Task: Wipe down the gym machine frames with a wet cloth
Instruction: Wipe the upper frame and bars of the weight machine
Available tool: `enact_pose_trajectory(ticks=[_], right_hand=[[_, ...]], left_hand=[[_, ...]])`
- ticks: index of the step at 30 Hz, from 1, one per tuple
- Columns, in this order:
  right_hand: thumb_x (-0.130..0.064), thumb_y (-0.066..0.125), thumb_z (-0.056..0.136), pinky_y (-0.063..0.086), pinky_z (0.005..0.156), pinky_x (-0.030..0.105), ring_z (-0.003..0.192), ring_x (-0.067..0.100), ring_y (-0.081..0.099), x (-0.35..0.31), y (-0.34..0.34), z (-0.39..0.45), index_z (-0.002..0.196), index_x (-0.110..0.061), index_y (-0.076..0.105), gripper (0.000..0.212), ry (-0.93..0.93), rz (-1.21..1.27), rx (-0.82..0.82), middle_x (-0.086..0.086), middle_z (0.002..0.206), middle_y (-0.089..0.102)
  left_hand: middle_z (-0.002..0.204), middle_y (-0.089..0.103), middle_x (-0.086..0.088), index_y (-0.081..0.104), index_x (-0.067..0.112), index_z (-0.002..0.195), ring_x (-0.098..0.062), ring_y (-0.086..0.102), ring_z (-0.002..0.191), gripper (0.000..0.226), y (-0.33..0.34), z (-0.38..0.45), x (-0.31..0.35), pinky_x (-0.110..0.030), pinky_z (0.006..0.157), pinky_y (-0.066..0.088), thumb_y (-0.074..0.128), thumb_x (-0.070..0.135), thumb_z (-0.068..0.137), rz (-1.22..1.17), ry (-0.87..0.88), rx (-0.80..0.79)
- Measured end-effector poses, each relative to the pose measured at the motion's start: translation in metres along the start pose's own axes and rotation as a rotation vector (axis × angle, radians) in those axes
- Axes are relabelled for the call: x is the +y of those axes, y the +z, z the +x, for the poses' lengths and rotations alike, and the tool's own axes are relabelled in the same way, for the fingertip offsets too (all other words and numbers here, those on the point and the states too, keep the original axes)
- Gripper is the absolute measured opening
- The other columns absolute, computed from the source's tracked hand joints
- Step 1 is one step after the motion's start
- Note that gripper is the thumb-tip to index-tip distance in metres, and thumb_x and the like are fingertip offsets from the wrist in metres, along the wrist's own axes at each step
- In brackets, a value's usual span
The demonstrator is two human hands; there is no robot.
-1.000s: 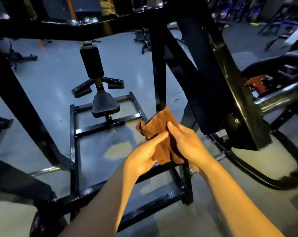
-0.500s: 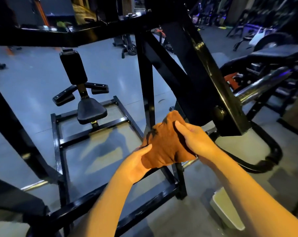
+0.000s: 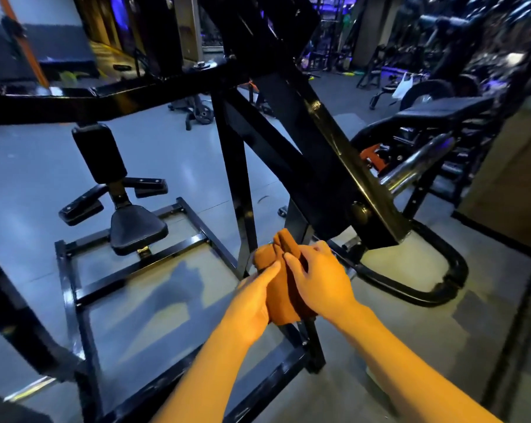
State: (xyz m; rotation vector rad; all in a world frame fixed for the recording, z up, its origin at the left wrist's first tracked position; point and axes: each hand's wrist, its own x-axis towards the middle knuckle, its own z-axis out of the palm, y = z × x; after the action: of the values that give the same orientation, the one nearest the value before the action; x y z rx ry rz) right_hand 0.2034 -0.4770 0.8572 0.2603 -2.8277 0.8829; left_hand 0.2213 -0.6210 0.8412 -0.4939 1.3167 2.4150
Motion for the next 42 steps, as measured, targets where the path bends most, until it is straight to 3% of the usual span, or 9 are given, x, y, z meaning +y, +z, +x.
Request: enact_pose_trajectory(ticks=[5,7,11,15,18,25,28,37,42], right_hand=[[-0.069,0.054,0.095,0.041,0.061,0.023,0.06,0.005,0.056,0.01,-0.006,0.0,0.085,-0.011,0.063,0.06,0.215,0.41,-0.116,-0.009,0.066,0.06],[-0.075,0.059,0.09,0.056,0.083,0.032,0.088,0.012,0.073,0.008,-0.014,0.0,0.103,-0.01,0.073,0.068,0.392,0.69,-0.284,-0.006,0.092,0.078],[-0.046,0.058,0.103,0.057,0.086,0.031,0.1,0.016,0.076,-0.007,-0.032,-0.007,0.116,-0.017,0.077,0.037,0.468,0.962,-0.305,0.002,0.107,0.08],[-0.032,0.058,0.106,0.059,0.062,0.025,0.084,0.018,0.077,-0.018,-0.03,-0.009,0.105,-0.011,0.076,0.028,0.466,0.99,-0.029,0.006,0.092,0.08],[-0.034,0.066,0.101,0.063,0.083,0.049,0.092,0.032,0.075,-0.02,-0.022,-0.007,0.1,-0.012,0.076,0.024,0.515,0.965,0.152,0.012,0.091,0.078],[-0.04,0.071,0.095,0.058,0.063,0.02,0.08,0.013,0.076,-0.02,-0.03,-0.009,0.098,-0.017,0.077,0.024,0.362,0.951,0.096,0.003,0.085,0.078],[-0.045,0.066,0.096,0.055,0.062,0.015,0.08,0.007,0.074,-0.018,-0.032,-0.012,0.097,-0.021,0.075,0.025,0.328,0.914,0.124,-0.005,0.082,0.076],[-0.06,0.056,0.096,0.055,0.069,0.017,0.085,-0.001,0.073,-0.009,-0.037,-0.027,0.127,-0.039,0.052,0.038,0.444,1.081,0.026,-0.017,0.105,0.07],[-0.042,0.05,0.108,0.056,0.102,0.039,0.111,0.011,0.07,0.0,-0.049,-0.018,0.133,-0.038,0.063,0.028,0.364,0.934,0.171,-0.007,0.122,0.072]], left_hand=[[0.117,0.075,-0.011,0.061,0.02,0.136,-0.035,0.071,0.11,0.04,0.003,-0.003,0.003,-0.056,0.095,0.055,0.068,0.025,0.096,0.011,-0.02,-0.034],[0.12,0.074,-0.013,0.06,0.021,0.138,-0.036,0.071,0.109,0.04,0.004,-0.004,0.009,-0.053,0.087,0.057,0.064,0.024,0.098,0.017,-0.033,-0.084],[0.122,0.073,-0.014,0.063,0.018,0.136,-0.036,0.071,0.11,0.038,0.003,-0.007,0.019,-0.051,0.086,0.057,0.063,0.025,0.098,0.082,-0.054,-0.139],[0.121,0.074,-0.007,0.061,0.023,0.134,-0.03,0.07,0.113,0.047,0.006,-0.003,0.023,-0.055,0.102,0.053,0.073,0.041,0.092,0.268,-0.003,-0.103],[0.118,0.071,0.002,0.055,0.03,0.133,-0.017,0.068,0.109,0.041,0.012,-0.004,0.022,-0.037,0.094,0.057,0.066,0.046,0.096,0.515,0.106,-0.096],[0.121,0.07,0.006,0.048,0.036,0.134,-0.017,0.068,0.11,0.066,0.021,-0.007,0.019,-0.043,0.099,0.056,0.082,0.043,0.079,0.708,0.097,-0.24],[0.111,0.073,-0.001,0.06,0.03,0.125,-0.022,0.07,0.106,0.04,0.022,-0.007,0.022,-0.048,0.101,0.055,0.074,0.034,0.088,0.753,0.048,-0.268],[0.098,0.072,-0.006,0.065,0.023,0.11,-0.03,0.068,0.104,0.043,0.037,0.006,0.017,-0.053,0.101,0.053,0.07,0.038,0.07,0.727,0.012,-0.314],[0.101,0.076,-0.007,0.061,0.02,0.122,-0.024,0.073,0.096,0.04,0.052,0.009,0.001,-0.043,0.086,0.058,0.073,0.031,0.085,0.659,-0.009,-0.365]])
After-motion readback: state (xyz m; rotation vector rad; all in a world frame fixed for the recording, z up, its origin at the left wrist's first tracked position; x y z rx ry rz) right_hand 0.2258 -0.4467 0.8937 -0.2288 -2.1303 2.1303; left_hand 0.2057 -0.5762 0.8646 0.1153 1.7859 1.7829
